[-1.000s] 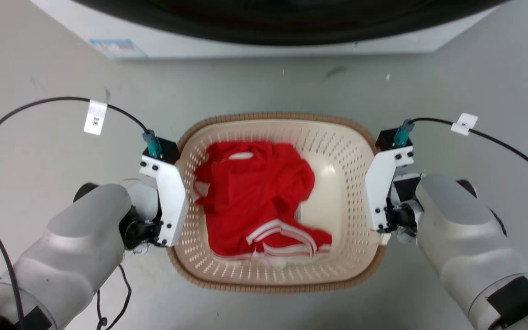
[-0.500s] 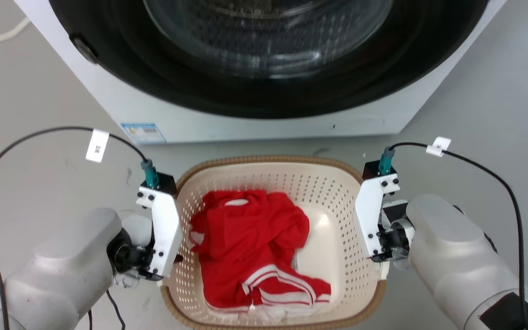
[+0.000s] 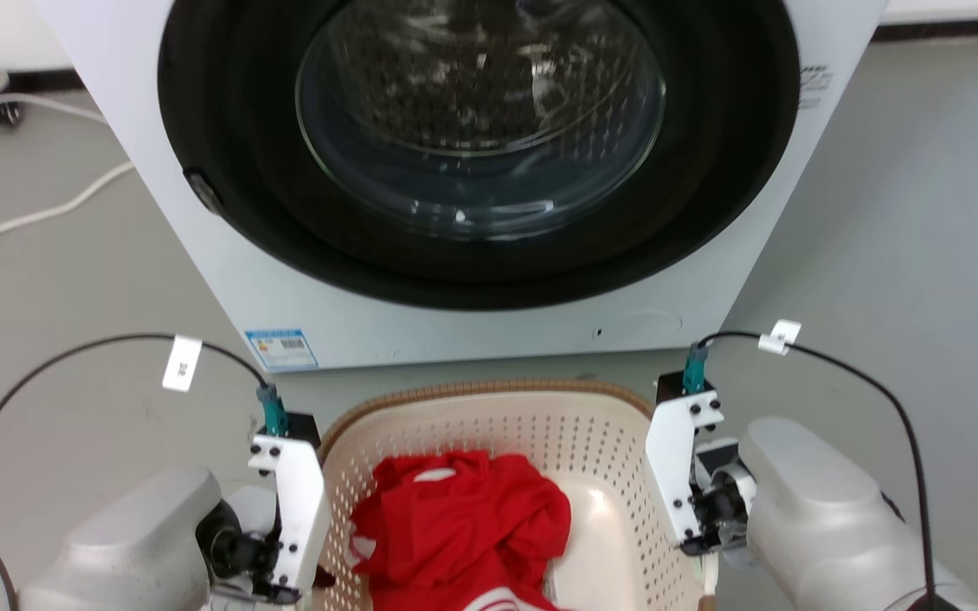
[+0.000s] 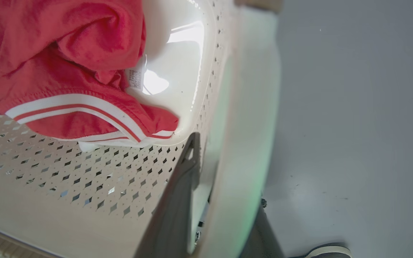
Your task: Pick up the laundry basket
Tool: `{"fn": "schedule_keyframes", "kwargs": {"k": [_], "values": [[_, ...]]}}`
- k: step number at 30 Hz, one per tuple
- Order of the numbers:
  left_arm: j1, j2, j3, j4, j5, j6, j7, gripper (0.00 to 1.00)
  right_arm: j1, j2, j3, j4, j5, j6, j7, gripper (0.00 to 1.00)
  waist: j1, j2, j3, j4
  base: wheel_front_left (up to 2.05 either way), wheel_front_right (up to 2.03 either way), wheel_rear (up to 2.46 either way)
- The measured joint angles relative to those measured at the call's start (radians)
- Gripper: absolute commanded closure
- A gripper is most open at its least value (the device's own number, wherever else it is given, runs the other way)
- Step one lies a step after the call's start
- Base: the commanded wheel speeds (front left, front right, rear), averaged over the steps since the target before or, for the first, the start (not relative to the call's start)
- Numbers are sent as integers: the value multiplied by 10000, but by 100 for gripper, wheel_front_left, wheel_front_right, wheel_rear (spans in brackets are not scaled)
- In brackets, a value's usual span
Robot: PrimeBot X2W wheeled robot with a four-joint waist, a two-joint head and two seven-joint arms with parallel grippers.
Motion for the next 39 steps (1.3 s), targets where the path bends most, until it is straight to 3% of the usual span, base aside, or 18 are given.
{"fn": "schedule_keyframes", "kwargs": {"k": [9, 39], "values": [[311, -2, -15, 12, -119, -12, 242, 100, 358, 0, 176, -82, 347, 0, 234, 100, 0, 0, -558, -89, 0, 0, 0], [421, -144, -27, 192, -151, -12, 341, 100, 432, -36, 662, -2, 819, -2, 178, 100, 3, 0, -535, -108, 0, 0, 0]]}}
